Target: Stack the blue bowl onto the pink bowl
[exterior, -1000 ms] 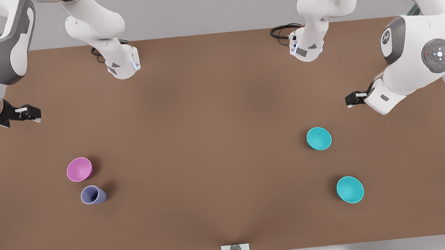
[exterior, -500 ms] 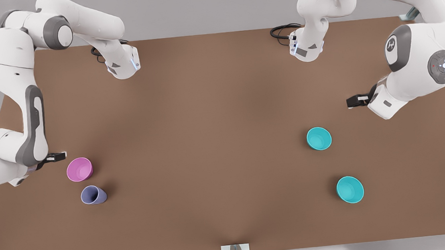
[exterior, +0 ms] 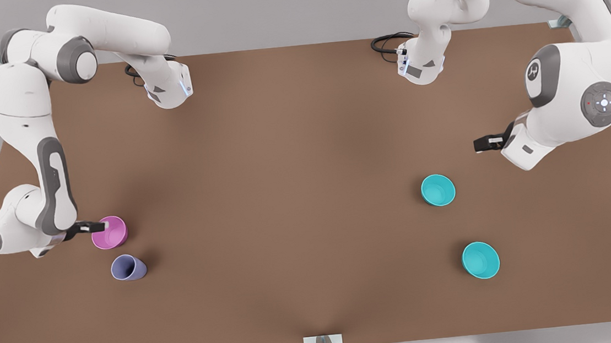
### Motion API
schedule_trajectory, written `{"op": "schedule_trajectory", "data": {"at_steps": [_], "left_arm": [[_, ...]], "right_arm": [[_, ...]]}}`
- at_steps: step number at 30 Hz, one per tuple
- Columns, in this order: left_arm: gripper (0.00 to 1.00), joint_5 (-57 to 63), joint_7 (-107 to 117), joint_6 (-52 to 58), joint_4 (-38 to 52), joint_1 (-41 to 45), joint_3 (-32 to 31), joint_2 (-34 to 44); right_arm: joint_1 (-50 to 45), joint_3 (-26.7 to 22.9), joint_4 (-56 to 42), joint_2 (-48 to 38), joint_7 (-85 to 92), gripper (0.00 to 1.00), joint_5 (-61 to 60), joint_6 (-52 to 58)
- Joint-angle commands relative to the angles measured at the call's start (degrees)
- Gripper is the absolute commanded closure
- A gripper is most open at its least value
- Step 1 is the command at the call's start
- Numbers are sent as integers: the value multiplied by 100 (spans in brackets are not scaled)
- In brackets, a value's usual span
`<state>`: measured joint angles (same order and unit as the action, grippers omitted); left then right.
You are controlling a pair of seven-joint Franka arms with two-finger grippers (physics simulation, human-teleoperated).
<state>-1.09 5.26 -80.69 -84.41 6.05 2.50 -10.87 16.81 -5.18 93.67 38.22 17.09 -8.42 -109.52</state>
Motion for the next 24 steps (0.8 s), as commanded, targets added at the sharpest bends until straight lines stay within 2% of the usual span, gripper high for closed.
{"op": "schedule_trajectory", "data": {"at_steps": [1,9,10,12,13,14,15,18,22,24], "left_arm": [[0,3,-16,229,4,1,-4,15],[0,-5,-7,397,4,1,-4,-20],[0,3,-7,396,4,1,-4,-11],[0,3,-7,405,4,1,5,-11],[0,3,-7,405,4,1,5,-11],[0,3,-16,388,4,1,-4,-2],[0,3,-16,370,4,1,5,-2],[0,3,-16,361,4,1,-4,6],[0,3,-16,370,4,1,5,24],[0,3,-16,352,4,1,5,15]], "right_arm": [[24,0,-24,72,189,0,-195,-166],[95,0,-42,327,286,0,-406,-298],[95,0,-42,327,453,9,-406,-298],[86,-9,-50,327,681,50,-397,-280],[86,-9,-59,327,725,65,-380,-280],[77,-9,-59,327,734,75,-371,-254],[68,-9,-59,318,787,79,-362,-228],[103,-9,-112,309,1120,79,-362,-79],[191,61,-200,213,1543,79,-441,545],[130,114,-138,-121,1534,79,-661,1046]]}}
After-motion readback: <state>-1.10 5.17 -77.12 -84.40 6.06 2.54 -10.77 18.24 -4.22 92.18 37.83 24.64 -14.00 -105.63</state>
